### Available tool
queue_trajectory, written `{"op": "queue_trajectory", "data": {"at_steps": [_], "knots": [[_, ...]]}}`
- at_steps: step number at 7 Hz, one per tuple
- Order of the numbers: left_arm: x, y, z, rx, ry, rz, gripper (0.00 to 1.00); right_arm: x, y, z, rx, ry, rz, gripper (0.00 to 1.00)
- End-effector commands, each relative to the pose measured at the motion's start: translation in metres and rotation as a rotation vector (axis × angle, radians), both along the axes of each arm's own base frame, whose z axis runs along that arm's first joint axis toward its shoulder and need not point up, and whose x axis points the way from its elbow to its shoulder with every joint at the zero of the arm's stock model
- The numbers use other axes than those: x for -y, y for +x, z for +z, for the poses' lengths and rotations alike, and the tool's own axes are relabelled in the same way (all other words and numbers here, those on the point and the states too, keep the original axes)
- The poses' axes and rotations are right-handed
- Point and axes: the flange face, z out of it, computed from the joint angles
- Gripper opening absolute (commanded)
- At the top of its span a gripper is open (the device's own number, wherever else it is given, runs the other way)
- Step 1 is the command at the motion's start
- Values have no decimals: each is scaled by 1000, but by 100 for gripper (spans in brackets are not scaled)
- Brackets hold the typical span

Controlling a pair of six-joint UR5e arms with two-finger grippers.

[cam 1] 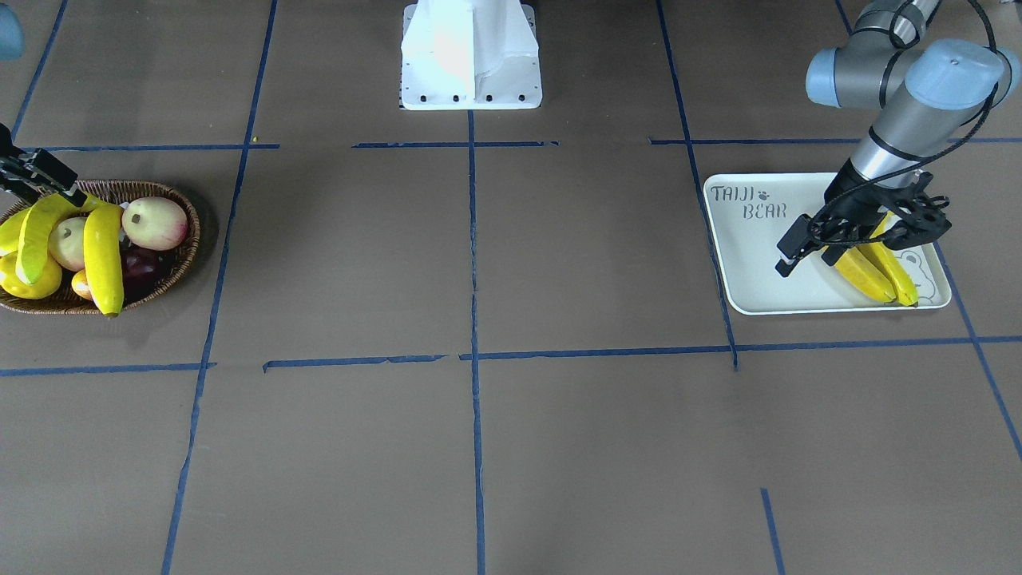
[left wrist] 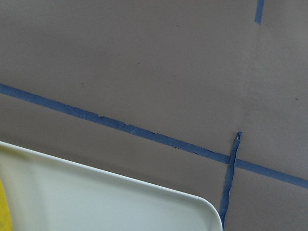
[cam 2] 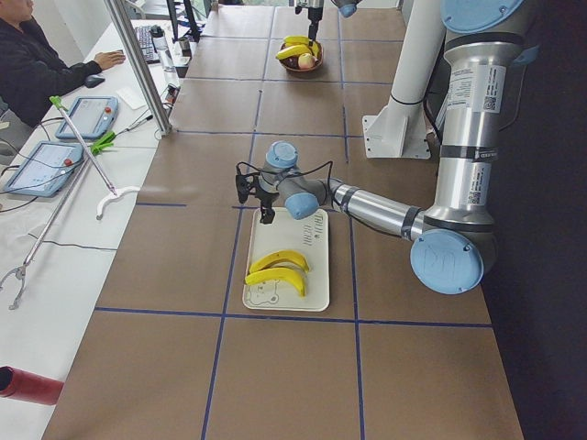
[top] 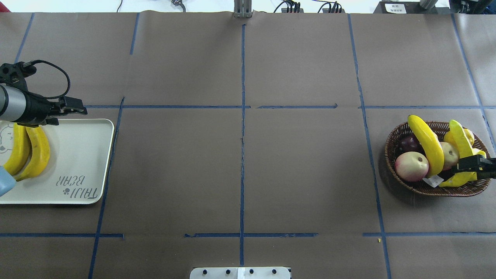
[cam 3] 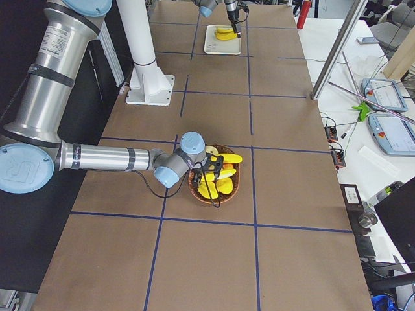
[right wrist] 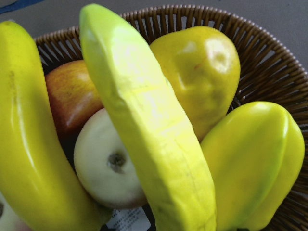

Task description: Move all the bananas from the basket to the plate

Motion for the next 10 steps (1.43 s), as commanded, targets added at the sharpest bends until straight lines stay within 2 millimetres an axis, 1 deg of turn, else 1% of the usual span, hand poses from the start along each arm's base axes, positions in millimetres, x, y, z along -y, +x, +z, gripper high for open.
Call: {"op": "queue_trajectory", "data": {"at_steps": [1,2,3,4,5,6,7,8,9,10], "knots": [[-2,0,-6,-8,7,1,99,2,1,4,-19,8,16,38],[-2,0,-6,-8,7,1,99,4,1,3,-19,11,20,19],[-2,0,-5,-7,6,1,99,3,3,-1,-13,20,23,5],[-2,1,-4,-5,3,2,99,8,19,-9,-3,33,64,3],[-2,1,-3,-4,2,2,99,13,45,-31,23,66,123,3],[-2,3,-4,-5,3,5,99,12,84,-58,88,85,176,3],[-3,4,-5,-6,4,8,99,10,123,-89,171,126,203,2],[-3,4,-6,-7,6,8,99,9,143,-113,204,181,221,1],[-1,6,-11,-14,11,9,99,35,126,-147,229,259,188,1],[4,10,-22,-34,12,-1,99,63,75,-183,261,323,99,1]]}}
